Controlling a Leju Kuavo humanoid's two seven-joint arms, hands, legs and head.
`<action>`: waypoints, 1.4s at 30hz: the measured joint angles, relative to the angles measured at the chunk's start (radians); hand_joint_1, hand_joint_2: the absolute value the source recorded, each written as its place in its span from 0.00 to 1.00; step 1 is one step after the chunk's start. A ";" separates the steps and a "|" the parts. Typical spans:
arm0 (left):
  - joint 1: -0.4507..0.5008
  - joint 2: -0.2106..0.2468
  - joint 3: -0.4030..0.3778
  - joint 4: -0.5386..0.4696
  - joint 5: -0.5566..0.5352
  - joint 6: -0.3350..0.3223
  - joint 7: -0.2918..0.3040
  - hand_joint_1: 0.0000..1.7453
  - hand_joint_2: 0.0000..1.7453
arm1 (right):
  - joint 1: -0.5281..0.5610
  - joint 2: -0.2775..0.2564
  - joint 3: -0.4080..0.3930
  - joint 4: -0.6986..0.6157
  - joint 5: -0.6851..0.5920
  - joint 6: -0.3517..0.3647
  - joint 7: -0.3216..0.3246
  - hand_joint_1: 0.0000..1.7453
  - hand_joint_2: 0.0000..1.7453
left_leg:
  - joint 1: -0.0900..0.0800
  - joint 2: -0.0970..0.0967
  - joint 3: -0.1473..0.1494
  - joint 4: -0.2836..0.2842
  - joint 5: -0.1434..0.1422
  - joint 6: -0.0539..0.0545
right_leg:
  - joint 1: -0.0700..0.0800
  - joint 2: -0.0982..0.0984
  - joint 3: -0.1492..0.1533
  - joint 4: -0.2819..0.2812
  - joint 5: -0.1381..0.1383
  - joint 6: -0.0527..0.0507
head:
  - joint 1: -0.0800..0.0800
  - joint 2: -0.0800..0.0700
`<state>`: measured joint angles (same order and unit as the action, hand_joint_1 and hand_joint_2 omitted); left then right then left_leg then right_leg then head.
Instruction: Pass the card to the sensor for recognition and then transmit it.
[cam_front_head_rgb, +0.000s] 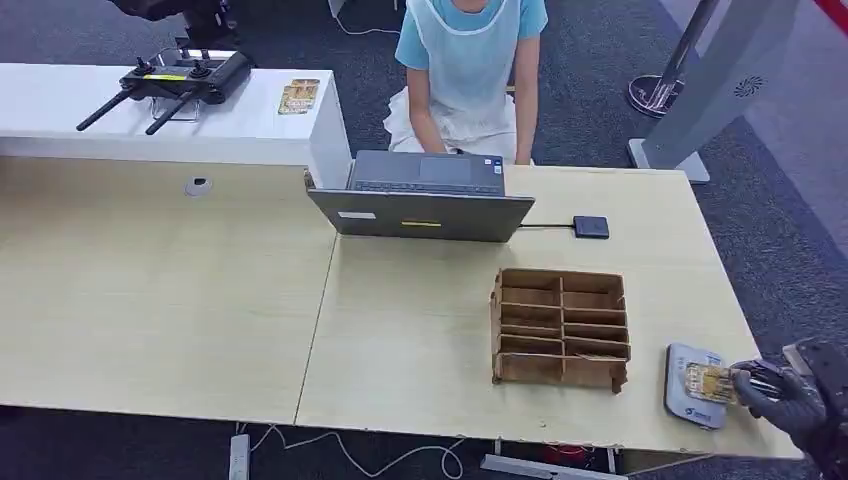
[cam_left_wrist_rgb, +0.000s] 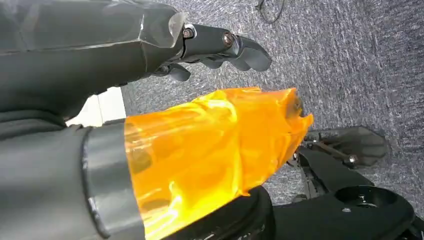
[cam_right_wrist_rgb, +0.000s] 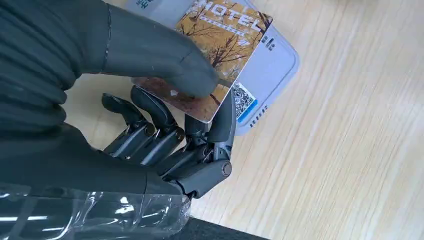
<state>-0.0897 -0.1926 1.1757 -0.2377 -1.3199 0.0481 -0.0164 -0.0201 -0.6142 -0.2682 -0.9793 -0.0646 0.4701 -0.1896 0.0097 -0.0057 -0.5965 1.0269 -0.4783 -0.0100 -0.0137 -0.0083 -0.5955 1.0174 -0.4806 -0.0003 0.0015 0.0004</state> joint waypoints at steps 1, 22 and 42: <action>0.000 0.000 0.000 0.000 0.001 0.000 0.000 0.00 0.00 | -0.004 0.001 0.003 0.002 0.015 -0.010 -0.001 1.00 1.00 | 0.000 0.000 0.000 0.000 0.000 0.000 | 0.000 0.000 0.000 0.000 0.000 0.000 | 0.000 0.000; 0.000 0.000 0.000 0.007 0.008 0.000 0.000 0.00 0.00 | -0.063 0.015 0.053 0.083 0.112 -0.082 -0.040 1.00 1.00 | 0.000 0.001 0.001 0.000 0.000 0.001 | 0.000 0.000 0.001 0.000 0.000 0.000 | 0.000 0.000; 0.000 0.000 0.014 0.007 0.030 0.005 0.000 0.00 0.00 | -0.144 -0.087 -0.005 -0.197 -0.019 -0.042 0.001 1.00 1.00 | -0.002 0.002 0.001 0.000 -0.001 0.001 | -0.002 0.001 0.002 0.000 0.000 0.001 | 0.000 0.000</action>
<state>-0.0893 -0.1923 1.1898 -0.2308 -1.2902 0.0534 -0.0168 -0.1644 -0.7012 -0.2731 -1.1765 -0.0839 0.4280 -0.1884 0.0081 -0.0040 -0.5958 1.0272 -0.4789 -0.0089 -0.0156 -0.0073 -0.5938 1.0175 -0.4808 0.0003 0.0019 0.0004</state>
